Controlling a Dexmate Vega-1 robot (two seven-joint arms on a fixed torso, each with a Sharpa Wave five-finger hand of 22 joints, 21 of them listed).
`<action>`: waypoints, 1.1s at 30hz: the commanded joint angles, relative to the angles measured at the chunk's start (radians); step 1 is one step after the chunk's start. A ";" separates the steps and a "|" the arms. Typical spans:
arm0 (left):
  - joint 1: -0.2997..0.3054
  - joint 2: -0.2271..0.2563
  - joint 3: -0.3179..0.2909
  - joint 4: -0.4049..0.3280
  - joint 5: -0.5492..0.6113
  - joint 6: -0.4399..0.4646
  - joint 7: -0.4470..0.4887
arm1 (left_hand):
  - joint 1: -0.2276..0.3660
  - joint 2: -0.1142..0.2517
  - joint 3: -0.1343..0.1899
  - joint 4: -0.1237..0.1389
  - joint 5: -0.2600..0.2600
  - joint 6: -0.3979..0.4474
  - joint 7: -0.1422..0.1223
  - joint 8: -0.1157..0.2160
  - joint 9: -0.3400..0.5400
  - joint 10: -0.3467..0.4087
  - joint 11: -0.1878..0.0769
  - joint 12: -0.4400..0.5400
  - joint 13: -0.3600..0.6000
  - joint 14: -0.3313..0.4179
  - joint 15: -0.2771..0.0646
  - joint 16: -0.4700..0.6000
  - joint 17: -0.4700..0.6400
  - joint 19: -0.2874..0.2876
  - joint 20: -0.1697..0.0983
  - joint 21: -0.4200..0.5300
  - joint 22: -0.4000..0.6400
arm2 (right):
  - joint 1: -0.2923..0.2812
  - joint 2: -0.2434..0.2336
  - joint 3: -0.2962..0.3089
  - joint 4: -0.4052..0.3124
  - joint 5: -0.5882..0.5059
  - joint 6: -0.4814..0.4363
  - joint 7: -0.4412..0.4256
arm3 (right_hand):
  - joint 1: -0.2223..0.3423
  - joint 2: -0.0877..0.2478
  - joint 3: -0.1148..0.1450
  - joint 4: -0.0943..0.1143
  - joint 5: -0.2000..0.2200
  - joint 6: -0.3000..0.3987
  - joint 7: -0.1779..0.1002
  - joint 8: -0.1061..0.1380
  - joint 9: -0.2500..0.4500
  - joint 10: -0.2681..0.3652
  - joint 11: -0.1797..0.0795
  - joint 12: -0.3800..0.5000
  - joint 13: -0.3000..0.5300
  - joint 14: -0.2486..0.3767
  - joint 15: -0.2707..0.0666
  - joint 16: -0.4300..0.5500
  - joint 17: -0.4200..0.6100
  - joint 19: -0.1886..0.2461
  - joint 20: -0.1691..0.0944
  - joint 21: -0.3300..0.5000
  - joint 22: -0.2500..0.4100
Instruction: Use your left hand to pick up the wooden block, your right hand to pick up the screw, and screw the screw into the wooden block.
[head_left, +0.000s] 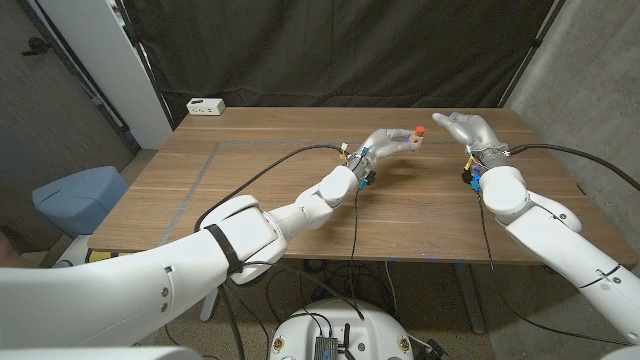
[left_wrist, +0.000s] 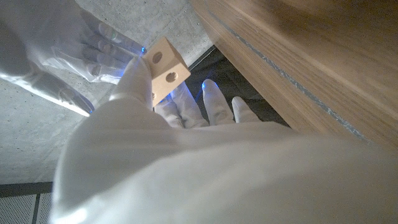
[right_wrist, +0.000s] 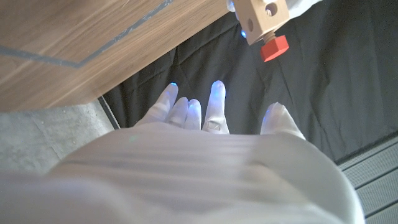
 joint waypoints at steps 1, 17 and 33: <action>0.003 0.005 -0.003 -0.002 0.007 -0.021 -0.002 | -0.035 0.043 0.045 0.038 0.004 0.022 -0.008 0.012 0.004 0.010 0.000 0.004 0.004 0.010 -0.109 0.000 0.004 0.006 -0.004 0.009 0.005 | -0.029 0.069 0.016 0.066 0.128 0.175 -0.020 | -0.014 0.003 -0.002 -0.008 0.006 -0.012 -0.004 -0.017 0.004 -0.046 0.006 -0.008 0.002 -0.039 0.019 -0.009 -0.001 -0.033 0.008 -0.001 0.001; -0.007 -0.002 -0.004 0.004 -0.003 0.021 -0.007 | -0.036 0.043 0.045 0.039 0.004 0.025 -0.009 0.013 0.004 0.010 0.000 0.003 0.003 0.010 -0.109 0.000 0.004 0.006 -0.003 0.009 0.005 | -0.014 0.160 -0.015 0.210 0.290 0.453 0.047 | -0.066 0.010 -0.020 -0.010 0.002 -0.115 -0.002 -0.116 -0.001 -0.257 0.007 -0.019 -0.027 -0.228 0.061 -0.020 -0.011 -0.174 0.009 0.000 -0.002; -0.016 -0.004 -0.004 0.007 -0.024 0.066 -0.020 | -0.037 0.045 0.045 0.039 0.003 0.024 -0.008 0.012 0.004 0.012 0.000 0.004 0.003 0.009 -0.107 0.001 0.004 0.006 -0.003 0.009 0.005 | 0.018 0.190 -0.058 0.294 0.345 0.570 0.085 | -0.109 0.026 -0.030 0.001 0.002 -0.151 -0.045 -0.140 -0.008 -0.362 -0.003 -0.020 -0.041 -0.328 0.062 -0.021 -0.009 -0.237 0.006 -0.001 -0.001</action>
